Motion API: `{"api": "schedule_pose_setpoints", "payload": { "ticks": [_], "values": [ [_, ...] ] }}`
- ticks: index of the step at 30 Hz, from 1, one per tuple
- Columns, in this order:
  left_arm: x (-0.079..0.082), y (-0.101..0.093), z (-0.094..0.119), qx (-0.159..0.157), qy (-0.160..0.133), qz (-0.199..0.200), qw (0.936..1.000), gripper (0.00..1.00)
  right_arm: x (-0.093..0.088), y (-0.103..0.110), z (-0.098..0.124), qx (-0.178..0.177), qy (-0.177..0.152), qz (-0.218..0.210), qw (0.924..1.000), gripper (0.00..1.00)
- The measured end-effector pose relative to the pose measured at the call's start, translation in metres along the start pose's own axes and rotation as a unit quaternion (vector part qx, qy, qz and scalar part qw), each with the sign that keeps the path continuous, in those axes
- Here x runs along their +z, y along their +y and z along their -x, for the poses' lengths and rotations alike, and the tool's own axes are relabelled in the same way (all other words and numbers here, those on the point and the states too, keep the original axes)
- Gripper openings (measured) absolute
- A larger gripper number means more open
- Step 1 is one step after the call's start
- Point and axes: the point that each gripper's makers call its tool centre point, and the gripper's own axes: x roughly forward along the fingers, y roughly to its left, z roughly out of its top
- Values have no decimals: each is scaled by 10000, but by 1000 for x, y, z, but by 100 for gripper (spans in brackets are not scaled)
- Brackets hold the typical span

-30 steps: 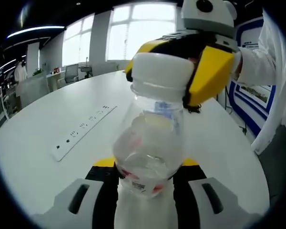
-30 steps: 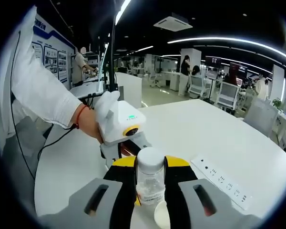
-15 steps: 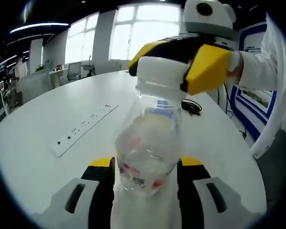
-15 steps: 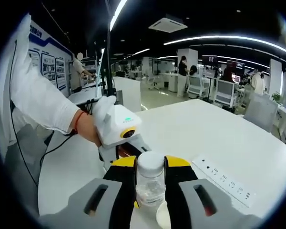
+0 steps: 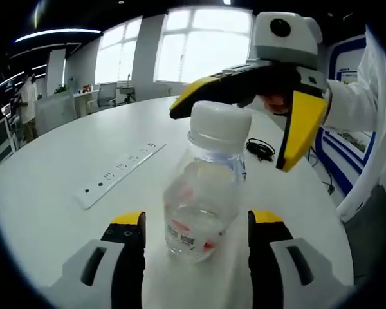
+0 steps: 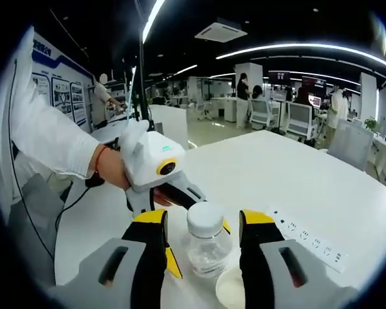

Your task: Arrange the tabletop items into an orderly group along one side of the table until the central work area is clear of visible clutter.

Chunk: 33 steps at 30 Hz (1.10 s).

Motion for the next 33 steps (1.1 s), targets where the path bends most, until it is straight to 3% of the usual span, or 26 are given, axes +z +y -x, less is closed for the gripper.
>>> {"api": "schedule_pose_setpoints", "payload": {
  "ticks": [7,10,20,23,28,33],
  "values": [
    [6,-2,9,125,-40,133,9998,78,1,0,9,-74,-5,-66,10000,52],
    [6,-5,13,153,-34,186,9997,86,-4,-5,13,-232,71,-150,9996,61],
    [11,-11,33,339,21,453,9984,91,-14,-8,37,-419,87,-317,9986,69],
    [12,-15,39,408,-8,290,9987,90,-18,-8,47,-508,105,-372,9980,71],
    [8,-22,44,435,180,606,9971,91,-25,-9,63,-641,125,-437,9969,74],
    [17,-33,52,492,88,519,9974,91,-35,-10,85,-798,176,-516,9953,74]
  ]
}}
